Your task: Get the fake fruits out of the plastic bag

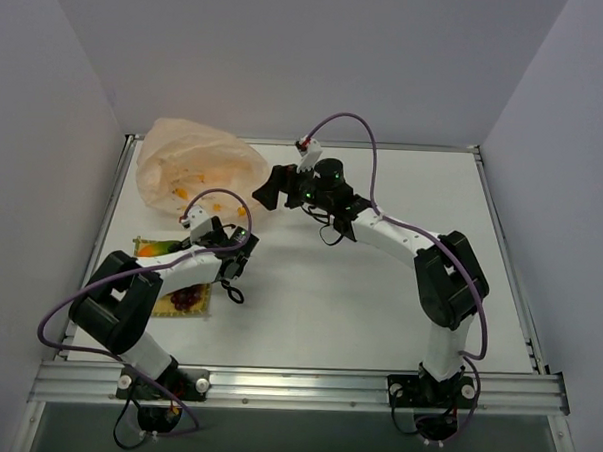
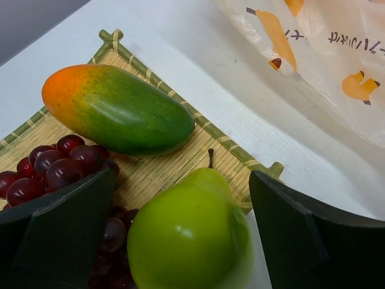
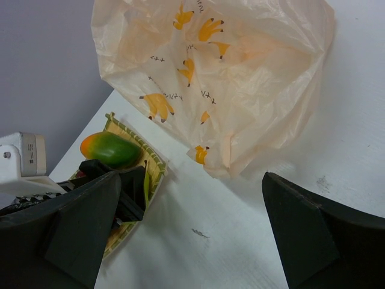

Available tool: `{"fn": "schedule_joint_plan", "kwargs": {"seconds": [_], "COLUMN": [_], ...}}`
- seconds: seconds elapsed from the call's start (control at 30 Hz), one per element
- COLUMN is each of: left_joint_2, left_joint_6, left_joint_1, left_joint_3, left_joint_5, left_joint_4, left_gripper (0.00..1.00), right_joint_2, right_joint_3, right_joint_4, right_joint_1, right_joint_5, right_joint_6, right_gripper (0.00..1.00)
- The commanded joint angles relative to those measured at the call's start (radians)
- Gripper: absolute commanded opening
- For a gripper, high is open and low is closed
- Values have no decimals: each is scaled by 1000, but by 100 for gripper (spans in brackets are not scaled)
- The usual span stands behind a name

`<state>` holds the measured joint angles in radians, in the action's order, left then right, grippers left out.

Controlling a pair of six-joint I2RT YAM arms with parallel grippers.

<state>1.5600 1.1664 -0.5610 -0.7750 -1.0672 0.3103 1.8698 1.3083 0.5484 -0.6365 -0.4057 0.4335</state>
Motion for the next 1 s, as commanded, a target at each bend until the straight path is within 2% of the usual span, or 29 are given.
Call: {"fn": "schedule_joint_plan", "kwargs": {"seconds": [0.0, 0.13, 0.23, 0.47, 0.6, 0.7, 0.83, 0.97], "left_joint_2": [-28, -57, -113, -306, -403, -491, -600, -688], "left_joint_6": [-20, -30, -68, -273, -384, -448, -536, -622], "left_joint_1": [6, 7, 7, 3, 1, 4, 9, 10], "left_joint_3": [-7, -4, -6, -29, -49, -90, -168, -311], "left_joint_5": [-23, -17, -10, 39, 120, 242, 514, 709], "left_joint_4": [-11, -16, -34, -117, -143, -132, -125, -18], "left_gripper": [94, 98, 94, 94, 94, 94, 94, 94], "right_joint_2": [-73, -78, -84, -104, -135, -187, -316, -483], "right_joint_3": [2, 0, 0, 9, 3, -20, -85, -205], "right_joint_4": [8, 7, 4, -16, -50, -57, -62, -62], "right_joint_1": [-2, -2, -2, 1, 6, 9, 21, 43], "right_joint_5": [11, 13, 11, 34, 77, 114, 171, 260], "right_joint_6": [-30, -32, -32, -13, -6, -4, -7, 8], "right_gripper": [100, 100, 100, 100, 100, 100, 100, 99]}}
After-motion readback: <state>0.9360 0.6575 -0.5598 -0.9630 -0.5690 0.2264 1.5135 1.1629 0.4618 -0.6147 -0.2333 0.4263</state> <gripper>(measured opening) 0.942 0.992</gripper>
